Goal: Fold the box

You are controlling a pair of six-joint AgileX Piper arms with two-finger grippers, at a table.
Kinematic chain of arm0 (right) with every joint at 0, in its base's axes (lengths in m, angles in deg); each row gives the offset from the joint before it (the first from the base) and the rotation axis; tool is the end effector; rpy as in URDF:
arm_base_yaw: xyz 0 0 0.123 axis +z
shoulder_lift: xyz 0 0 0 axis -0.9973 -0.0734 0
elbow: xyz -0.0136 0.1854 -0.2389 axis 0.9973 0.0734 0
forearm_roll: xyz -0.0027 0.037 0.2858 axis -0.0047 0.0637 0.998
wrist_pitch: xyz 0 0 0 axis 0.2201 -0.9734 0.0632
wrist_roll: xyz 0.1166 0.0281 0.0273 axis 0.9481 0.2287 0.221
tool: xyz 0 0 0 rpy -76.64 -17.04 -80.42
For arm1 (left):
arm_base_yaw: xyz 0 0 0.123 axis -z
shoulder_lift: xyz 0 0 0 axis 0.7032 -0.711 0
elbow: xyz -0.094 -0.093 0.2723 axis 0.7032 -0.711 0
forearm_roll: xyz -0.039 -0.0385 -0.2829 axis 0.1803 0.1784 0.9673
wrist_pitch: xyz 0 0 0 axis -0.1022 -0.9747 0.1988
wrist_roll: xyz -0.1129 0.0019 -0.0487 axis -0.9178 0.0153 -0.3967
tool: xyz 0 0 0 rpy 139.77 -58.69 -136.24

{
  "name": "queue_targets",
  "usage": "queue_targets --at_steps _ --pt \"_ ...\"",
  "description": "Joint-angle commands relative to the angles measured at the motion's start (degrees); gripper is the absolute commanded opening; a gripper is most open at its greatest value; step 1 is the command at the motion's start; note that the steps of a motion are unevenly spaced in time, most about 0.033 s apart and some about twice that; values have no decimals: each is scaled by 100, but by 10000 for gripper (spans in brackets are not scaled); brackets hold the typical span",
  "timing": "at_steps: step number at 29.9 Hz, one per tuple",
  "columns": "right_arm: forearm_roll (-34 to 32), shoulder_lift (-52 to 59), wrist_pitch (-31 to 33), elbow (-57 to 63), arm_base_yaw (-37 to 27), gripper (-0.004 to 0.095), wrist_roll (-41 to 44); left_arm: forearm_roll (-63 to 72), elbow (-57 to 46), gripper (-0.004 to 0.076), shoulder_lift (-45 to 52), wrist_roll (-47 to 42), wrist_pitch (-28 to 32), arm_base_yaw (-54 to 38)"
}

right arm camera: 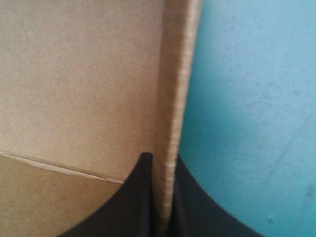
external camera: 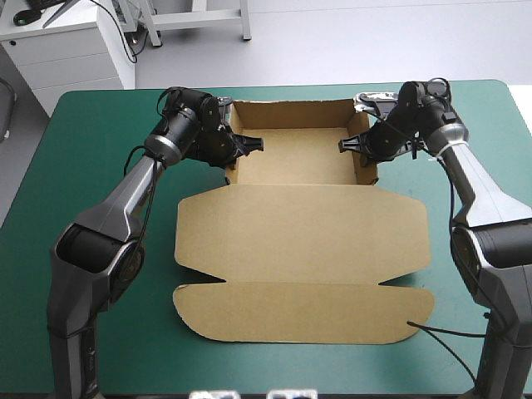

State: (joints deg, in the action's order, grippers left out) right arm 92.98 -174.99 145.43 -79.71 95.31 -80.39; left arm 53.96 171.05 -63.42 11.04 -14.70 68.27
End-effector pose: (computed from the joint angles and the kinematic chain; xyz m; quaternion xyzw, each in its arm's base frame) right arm 0.4830 0.1043 0.2743 -0.0971 0.9758 0.1060 0.1647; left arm 0.4703 -0.2106 0.2821 0.0030 0.9825 -0.0919 0.1622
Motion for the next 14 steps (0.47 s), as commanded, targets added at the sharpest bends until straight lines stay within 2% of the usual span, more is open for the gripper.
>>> queue_targets --at_steps 1,9,14 --pt "-97 223 274 -154 -18 -11 -116 -236 210 -8 265 45 -226 -73" --pt "-798 36 274 -144 319 -9 177 -145 146 -8 91 100 -226 -73" --pt "-863 28 247 -156 426 -9 244 -145 141 -8 68 169 -226 -48"
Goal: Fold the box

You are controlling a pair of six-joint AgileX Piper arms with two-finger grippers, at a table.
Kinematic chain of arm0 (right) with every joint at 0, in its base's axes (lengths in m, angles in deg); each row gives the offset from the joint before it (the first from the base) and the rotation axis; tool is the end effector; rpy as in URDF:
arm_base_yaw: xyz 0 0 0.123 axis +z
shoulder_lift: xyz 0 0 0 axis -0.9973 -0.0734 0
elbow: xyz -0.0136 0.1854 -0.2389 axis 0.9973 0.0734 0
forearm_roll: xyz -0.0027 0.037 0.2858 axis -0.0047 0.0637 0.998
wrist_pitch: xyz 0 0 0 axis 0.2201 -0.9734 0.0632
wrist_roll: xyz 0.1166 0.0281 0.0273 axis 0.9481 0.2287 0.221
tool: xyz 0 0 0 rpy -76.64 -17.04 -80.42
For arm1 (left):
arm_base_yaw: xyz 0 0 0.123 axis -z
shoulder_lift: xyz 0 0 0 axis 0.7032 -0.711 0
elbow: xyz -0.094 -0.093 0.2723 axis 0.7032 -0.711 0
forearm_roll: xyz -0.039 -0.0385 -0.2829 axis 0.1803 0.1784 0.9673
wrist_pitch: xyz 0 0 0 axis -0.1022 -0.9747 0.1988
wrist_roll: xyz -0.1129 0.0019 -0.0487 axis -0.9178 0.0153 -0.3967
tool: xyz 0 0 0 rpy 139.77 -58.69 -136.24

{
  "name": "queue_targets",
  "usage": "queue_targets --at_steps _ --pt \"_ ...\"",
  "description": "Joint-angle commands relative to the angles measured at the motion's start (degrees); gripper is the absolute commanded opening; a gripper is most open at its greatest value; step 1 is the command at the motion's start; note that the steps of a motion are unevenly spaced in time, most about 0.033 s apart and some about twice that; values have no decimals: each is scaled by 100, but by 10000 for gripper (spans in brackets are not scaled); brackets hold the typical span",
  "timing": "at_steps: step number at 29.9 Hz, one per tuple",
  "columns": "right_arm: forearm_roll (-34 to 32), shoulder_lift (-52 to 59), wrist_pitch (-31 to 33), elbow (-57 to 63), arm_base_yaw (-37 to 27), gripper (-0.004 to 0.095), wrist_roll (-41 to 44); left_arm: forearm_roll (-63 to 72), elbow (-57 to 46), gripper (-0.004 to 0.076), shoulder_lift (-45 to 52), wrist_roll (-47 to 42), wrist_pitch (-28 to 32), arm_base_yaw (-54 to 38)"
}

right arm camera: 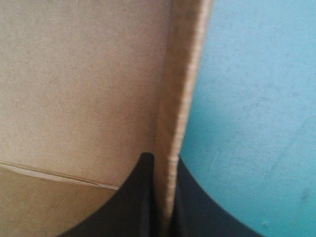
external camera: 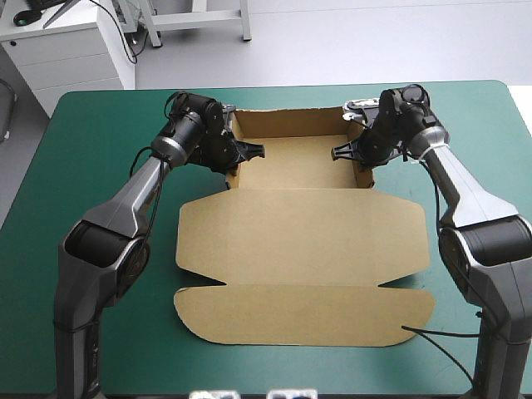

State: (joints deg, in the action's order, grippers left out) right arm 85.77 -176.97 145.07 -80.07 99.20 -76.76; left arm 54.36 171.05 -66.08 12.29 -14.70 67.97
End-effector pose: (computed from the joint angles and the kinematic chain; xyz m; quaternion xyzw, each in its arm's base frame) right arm 0.4842 0.1243 0.2574 -0.1117 0.9802 0.0542 0.1543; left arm 0.4774 -0.2115 0.2580 0.0102 0.9864 -0.0841 0.1410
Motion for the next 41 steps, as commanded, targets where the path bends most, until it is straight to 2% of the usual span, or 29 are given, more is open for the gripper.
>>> queue_targets --at_steps 1,11,13,16,19,22,24,26,28,36,38,41 --pt "-142 226 296 -121 37 -8 -104 -185 141 -8 335 97 -226 4" --pt "-67 226 302 -121 37 -16 -82 -176 141 -8 335 180 -226 72" --pt "-52 226 302 -121 37 0 -82 -176 141 -4 335 180 -226 72" --pt "13 226 302 -131 37 76 -82 -161 141 33 335 283 -226 72" --pt "106 226 302 -131 37 231 -82 -118 141 141 335 321 -226 75" --pt "140 226 302 -131 37 425 -82 113 141 306 335 460 -226 75" --pt "172 226 285 -131 37 555 -82 148 141 445 335 460 -226 75" --pt "236 226 171 -131 37 645 -62 148 151 542 335 460 -226 75" --pt "316 237 17 -142 37 697 23 138 174 586 335 449 -226 75" --pt "343 237 -185 -859 37 698 53 -229 907 584 335 500 -226 52" --pt "303 237 -77 -1199 37 698 130 -187 1327 576 347 500 -226 9" --pt "7 237 267 -1796 37 698 328 -115 1988 521 404 500 -226 -119"
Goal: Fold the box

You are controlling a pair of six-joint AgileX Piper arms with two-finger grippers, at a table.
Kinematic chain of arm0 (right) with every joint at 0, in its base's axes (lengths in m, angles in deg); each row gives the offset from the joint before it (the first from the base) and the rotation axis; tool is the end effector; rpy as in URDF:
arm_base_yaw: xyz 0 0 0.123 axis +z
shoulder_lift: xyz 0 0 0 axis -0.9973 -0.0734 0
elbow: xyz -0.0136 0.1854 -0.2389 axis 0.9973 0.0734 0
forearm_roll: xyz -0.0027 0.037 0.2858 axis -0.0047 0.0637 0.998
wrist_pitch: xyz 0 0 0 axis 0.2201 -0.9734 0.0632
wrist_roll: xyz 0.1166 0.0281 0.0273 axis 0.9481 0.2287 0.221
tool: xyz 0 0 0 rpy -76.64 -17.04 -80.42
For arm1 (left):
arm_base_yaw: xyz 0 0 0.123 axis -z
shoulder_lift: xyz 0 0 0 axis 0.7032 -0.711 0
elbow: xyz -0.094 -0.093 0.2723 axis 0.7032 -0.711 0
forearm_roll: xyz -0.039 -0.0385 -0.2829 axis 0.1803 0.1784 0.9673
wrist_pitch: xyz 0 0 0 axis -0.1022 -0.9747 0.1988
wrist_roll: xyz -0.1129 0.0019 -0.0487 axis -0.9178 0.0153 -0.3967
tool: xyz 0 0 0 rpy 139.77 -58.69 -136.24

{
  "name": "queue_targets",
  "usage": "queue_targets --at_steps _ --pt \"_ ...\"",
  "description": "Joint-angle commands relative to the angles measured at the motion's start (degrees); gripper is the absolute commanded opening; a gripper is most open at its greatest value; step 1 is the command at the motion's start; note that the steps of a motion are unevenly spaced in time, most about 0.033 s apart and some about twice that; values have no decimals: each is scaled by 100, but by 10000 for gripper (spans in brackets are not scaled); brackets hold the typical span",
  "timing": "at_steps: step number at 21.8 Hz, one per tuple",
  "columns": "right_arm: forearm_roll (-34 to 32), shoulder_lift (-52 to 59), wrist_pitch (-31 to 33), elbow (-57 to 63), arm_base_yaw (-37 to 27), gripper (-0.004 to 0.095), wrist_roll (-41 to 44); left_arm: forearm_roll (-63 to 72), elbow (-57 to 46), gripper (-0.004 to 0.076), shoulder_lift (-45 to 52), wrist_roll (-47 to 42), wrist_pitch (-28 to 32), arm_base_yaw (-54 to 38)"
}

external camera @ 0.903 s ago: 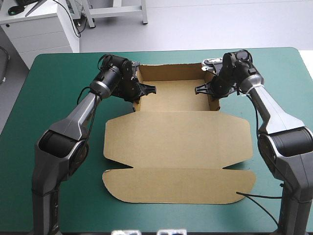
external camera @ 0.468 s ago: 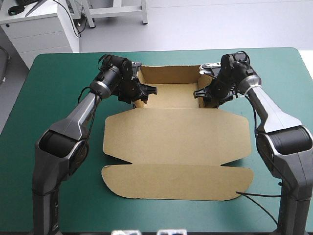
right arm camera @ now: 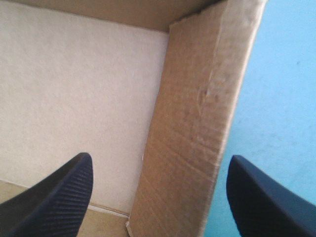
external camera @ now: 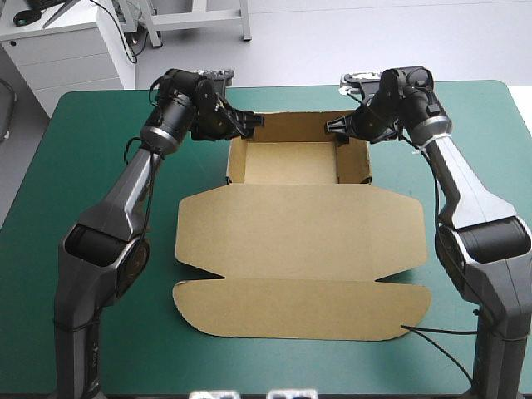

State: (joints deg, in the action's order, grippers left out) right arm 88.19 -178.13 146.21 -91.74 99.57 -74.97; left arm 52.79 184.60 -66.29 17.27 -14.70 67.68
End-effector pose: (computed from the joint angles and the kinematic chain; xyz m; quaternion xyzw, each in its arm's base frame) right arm 0.4998 0.1365 0.3147 -0.0990 0.9642 0.0889 0.2295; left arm 0.4928 -0.2117 0.3352 0.0525 0.9597 -0.1034 0.2561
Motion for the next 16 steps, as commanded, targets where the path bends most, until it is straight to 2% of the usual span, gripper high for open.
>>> queue_targets --at_steps 1,3,5,6,9,10,13,16 --pt "-336 366 199 -788 -1 698 175 52 899 478 497 3 -227 -143" --pt "-362 471 199 -910 -1 698 213 67 1176 396 660 3 -227 -191" --pt "-347 609 199 -920 -1 698 229 104 1274 227 932 90 -227 -191" --pt "-391 711 199 -909 -1 698 252 150 1274 -14 1190 367 -227 -191" --pt "-376 880 199 -909 -1 698 317 749 1274 -8 1555 455 -227 -191" --pt "-362 953 207 -887 -1 698 339 903 1264 -8 1753 738 -227 -154" --pt "-387 1102 207 -686 -1 698 328 841 959 -8 2308 1067 -234 -63" --pt "-361 1207 197 2 -1 698 255 39 -351 -8 3442 1297 -234 -63"
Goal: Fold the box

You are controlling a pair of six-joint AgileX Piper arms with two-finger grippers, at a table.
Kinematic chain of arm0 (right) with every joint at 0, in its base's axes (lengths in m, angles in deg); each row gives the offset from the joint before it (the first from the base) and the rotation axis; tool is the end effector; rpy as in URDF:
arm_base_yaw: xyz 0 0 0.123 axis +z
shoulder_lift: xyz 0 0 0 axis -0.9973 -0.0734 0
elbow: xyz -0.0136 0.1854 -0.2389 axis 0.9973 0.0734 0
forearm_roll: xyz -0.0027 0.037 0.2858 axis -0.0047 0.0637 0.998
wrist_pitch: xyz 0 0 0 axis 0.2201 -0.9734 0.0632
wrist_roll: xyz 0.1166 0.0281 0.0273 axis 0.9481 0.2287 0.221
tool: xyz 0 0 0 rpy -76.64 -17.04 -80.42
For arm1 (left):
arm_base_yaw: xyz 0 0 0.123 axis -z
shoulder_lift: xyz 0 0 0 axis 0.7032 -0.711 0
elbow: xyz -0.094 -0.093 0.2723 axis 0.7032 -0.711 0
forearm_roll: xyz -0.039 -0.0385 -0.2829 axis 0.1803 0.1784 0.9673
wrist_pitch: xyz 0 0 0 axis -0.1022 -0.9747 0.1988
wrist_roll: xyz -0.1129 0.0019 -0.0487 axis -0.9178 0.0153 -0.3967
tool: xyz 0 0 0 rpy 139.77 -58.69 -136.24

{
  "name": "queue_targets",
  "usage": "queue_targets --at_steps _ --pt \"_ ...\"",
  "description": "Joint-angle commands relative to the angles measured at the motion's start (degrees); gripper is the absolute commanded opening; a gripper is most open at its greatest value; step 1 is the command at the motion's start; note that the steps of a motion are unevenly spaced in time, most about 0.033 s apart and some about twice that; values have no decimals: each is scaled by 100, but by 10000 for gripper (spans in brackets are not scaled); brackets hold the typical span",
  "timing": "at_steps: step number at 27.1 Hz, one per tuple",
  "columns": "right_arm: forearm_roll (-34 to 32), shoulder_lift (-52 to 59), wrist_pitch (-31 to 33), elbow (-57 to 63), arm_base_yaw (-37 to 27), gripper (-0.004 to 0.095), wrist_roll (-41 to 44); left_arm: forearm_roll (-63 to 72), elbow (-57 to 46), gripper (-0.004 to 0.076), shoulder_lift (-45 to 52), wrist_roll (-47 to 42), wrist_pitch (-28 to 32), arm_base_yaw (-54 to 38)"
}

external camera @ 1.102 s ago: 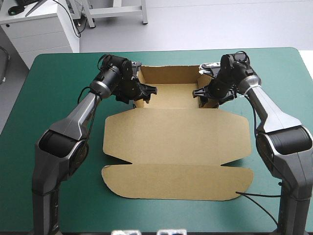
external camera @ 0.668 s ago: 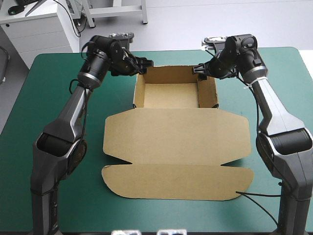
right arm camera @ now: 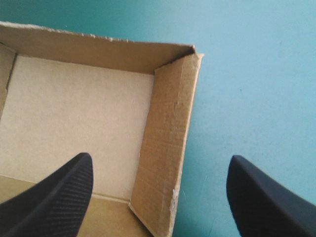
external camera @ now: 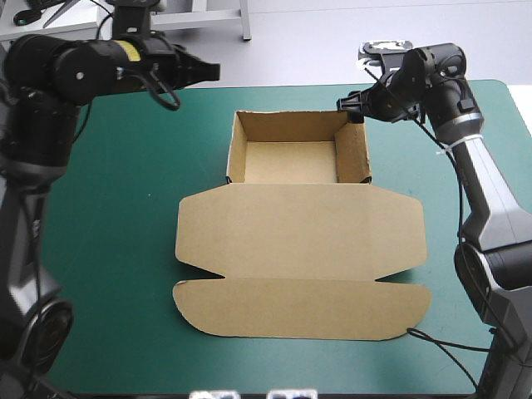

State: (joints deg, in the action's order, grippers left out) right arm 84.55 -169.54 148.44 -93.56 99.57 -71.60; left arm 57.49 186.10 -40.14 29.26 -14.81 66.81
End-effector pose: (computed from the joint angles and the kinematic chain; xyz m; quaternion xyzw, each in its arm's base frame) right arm 0.4644 0.1204 0.3974 -0.0757 0.9479 0.0757 0.2999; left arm 0.3510 -0.1556 0.5583 0.1415 0.8551 -0.1641 0.4710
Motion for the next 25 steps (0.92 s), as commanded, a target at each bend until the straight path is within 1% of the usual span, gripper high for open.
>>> queue_targets --at_steps 1,3,6,10,13,17,19,20,22,25 --pt "145 338 -27 334 -1 698 -198 -991 -1094 -8 1292 98 -211 24" --pt "195 276 -41 575 -1 698 -211 -1680 -2218 -8 2158 98 -211 24" --pt "182 109 -67 846 -1 697 -269 -1770 -3780 -8 3392 140 -40 24" --pt "240 -226 -101 904 -1 698 -269 -1771 -5656 -8 4714 91 745 24" --pt "302 -440 -90 904 -1 697 -258 -1771 -6832 -8 5727 91 1288 24" --pt "345 -635 -35 904 -1 686 -232 -1618 -8116 -8 6769 91 1669 24" --pt "385 -694 -35 904 -1 615 -217 -1441 -8580 -8 7245 91 1766 24" --pt "385 -693 -35 904 -1 559 -217 -1364 -8768 -8 7455 91 1827 24" --pt "385 -693 -35 904 -1 416 -217 -1278 -9044 -8 7783 91 1944 24" --pt "332 -693 -35 904 -1 98 -217 -1248 -9353 -8 8163 91 1981 24"
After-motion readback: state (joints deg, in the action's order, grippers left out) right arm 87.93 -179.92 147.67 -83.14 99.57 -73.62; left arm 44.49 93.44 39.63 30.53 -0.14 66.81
